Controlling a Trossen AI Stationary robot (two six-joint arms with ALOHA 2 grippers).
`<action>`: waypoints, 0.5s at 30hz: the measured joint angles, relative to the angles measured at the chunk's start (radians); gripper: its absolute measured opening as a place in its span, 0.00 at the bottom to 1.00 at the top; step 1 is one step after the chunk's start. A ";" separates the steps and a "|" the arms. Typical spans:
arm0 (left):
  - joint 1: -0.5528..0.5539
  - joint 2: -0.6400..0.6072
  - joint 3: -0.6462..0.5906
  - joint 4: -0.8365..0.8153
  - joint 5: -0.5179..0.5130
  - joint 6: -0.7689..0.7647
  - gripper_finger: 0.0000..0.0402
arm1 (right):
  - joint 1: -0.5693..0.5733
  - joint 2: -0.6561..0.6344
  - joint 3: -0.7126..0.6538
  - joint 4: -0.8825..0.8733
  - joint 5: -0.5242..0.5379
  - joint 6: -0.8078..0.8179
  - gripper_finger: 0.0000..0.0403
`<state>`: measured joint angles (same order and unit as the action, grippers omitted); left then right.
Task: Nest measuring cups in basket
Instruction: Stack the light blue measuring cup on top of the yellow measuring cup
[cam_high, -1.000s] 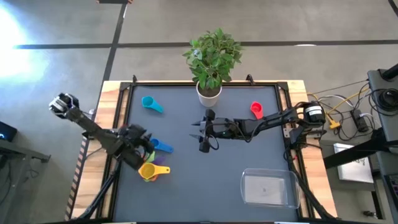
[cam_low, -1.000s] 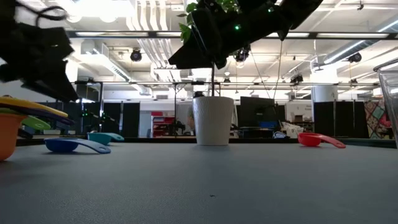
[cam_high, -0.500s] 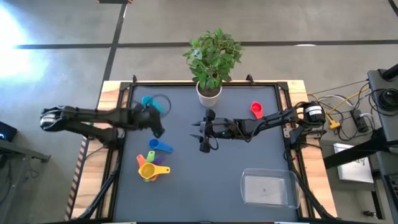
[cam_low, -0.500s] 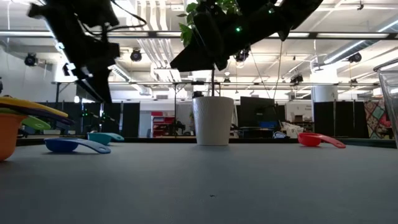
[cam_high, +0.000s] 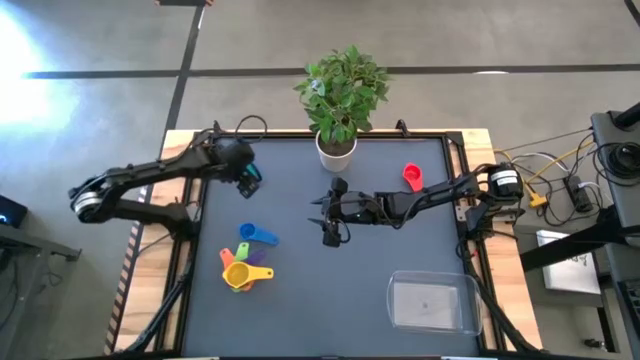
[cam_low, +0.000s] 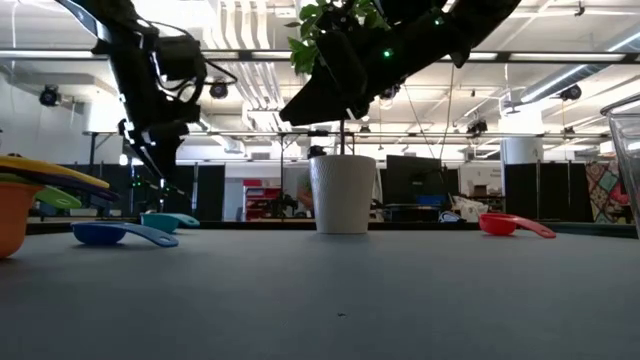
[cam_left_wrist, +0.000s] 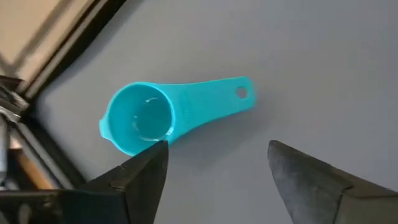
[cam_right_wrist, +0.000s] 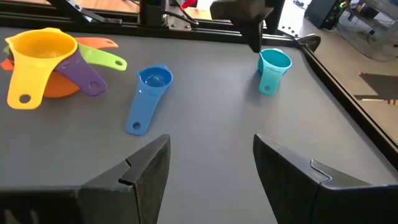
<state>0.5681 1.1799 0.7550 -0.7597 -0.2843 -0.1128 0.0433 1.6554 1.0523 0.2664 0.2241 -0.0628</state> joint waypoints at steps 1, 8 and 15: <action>0.002 0.024 0.008 -0.002 -0.022 0.019 0.66 | 0.000 0.000 0.000 0.000 0.000 0.000 0.54; 0.054 0.202 0.055 -0.056 -0.064 0.163 0.69 | 0.000 0.000 0.000 0.000 0.000 -0.006 0.54; 0.148 0.319 0.050 -0.021 -0.065 0.248 0.67 | 0.001 0.000 0.000 0.000 -0.023 -0.005 0.54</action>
<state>0.7163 1.4993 0.8046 -0.7805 -0.3494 0.1349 0.0441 1.6554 1.0519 0.2661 0.2008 -0.0677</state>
